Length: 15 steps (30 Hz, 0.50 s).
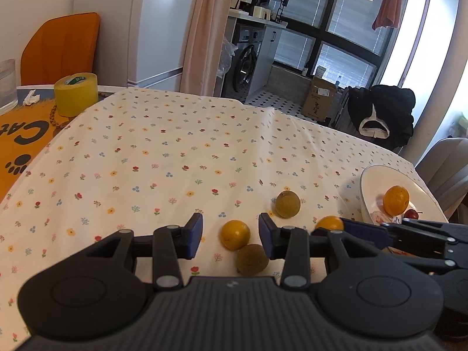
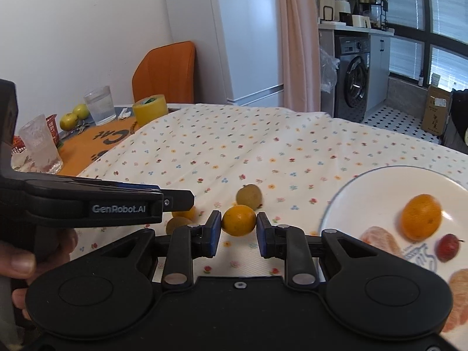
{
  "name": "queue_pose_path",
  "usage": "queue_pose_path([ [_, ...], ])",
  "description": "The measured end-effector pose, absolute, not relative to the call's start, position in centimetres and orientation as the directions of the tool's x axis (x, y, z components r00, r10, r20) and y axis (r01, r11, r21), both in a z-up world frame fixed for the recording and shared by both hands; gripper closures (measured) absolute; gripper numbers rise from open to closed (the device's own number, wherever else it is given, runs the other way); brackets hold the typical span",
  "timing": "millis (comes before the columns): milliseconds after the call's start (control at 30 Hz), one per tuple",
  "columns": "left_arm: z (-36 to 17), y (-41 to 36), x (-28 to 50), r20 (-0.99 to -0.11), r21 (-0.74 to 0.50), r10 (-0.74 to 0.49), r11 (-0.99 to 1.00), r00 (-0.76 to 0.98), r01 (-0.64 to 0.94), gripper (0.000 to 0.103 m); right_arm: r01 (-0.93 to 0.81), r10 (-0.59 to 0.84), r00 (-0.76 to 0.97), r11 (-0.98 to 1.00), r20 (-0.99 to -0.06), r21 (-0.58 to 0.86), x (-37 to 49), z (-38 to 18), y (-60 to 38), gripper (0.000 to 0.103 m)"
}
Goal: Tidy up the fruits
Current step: 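Grasp a small yellow fruit with the left gripper while the right grasps a small orange fruit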
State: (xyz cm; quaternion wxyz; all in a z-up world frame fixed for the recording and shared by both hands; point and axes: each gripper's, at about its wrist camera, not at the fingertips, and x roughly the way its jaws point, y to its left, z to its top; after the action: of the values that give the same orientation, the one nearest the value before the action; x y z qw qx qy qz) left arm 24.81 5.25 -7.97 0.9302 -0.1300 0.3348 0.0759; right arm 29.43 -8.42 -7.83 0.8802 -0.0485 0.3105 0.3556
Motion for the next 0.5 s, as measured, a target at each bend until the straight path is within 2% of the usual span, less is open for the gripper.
queue_pose_path([
  [300, -9.4, 5.0, 26.1, -0.672, -0.183, 0.059, 0.953, 0.738, -0.242, 0.065, -0.615, 0.572, 0.601, 0.777, -0.558, 0.133, 29.0, -6.8, -10.9, 0.079],
  [333, -9.5, 5.0, 26.1, -0.667, -0.178, 0.066, 0.953, 0.742, -0.245, 0.068, -0.61, 0.568, 0.607, 0.781, -0.555, 0.132, 28.9, -6.7, -11.2, 0.079],
  [367, -9.4, 5.0, 26.0, -0.667, -0.178, 0.066, 0.953, 0.742, -0.245, 0.078, -0.606, 0.565, 0.613, 0.785, -0.553, 0.131, 28.9, -6.7, -11.4, 0.079],
  [500, -8.8, 5.0, 25.7, -0.66, -0.185, 0.067, 0.951, 0.748, -0.249, 0.081, -0.579, 0.549, 0.632, 0.804, -0.547, 0.137, 28.9, -6.6, -12.7, 0.079],
])
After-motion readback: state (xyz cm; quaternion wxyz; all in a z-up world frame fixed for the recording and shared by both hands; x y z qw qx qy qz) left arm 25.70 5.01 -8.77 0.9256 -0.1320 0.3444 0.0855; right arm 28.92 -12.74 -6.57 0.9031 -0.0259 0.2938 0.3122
